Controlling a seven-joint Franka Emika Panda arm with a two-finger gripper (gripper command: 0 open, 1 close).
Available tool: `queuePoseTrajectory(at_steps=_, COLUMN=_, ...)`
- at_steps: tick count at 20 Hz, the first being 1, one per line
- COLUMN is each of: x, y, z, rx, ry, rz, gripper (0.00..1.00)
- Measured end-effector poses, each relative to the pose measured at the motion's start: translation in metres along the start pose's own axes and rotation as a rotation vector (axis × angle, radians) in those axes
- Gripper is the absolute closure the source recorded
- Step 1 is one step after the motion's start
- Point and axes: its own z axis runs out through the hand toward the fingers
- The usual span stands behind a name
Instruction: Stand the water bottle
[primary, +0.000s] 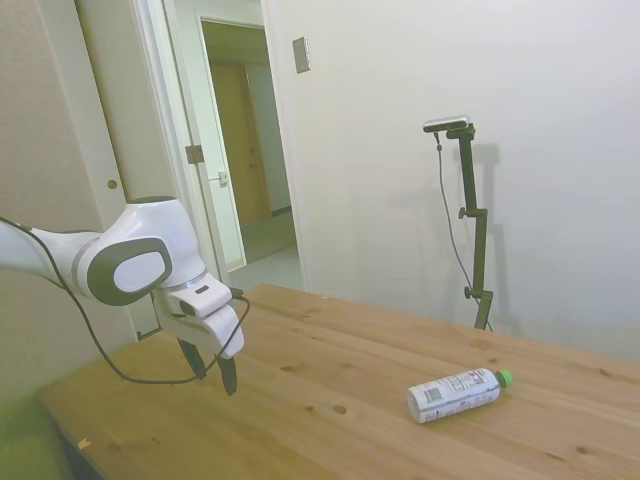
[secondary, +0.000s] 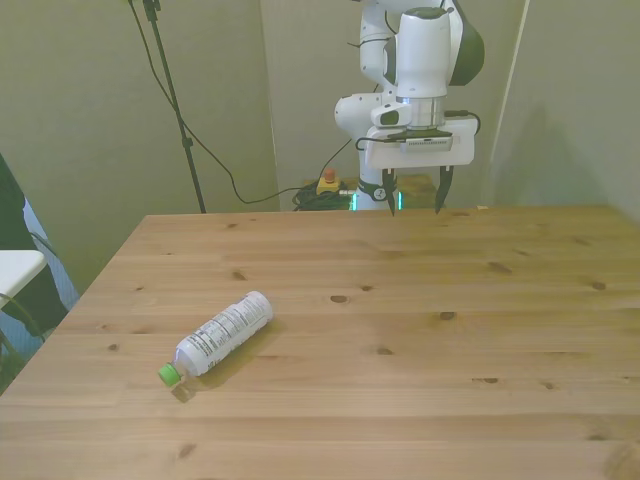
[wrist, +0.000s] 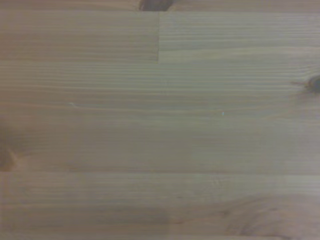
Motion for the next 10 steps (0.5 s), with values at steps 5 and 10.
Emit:
queuePoseTrajectory(at_steps=5, x=0.008, y=0.005, z=0.000, rx=0.007, ry=0.014, rz=0.027, gripper=0.00)
queuePoseTrajectory(at_steps=10, x=0.062, y=0.027, z=-0.017, rx=0.018, ry=0.064, rz=0.115, gripper=0.00)
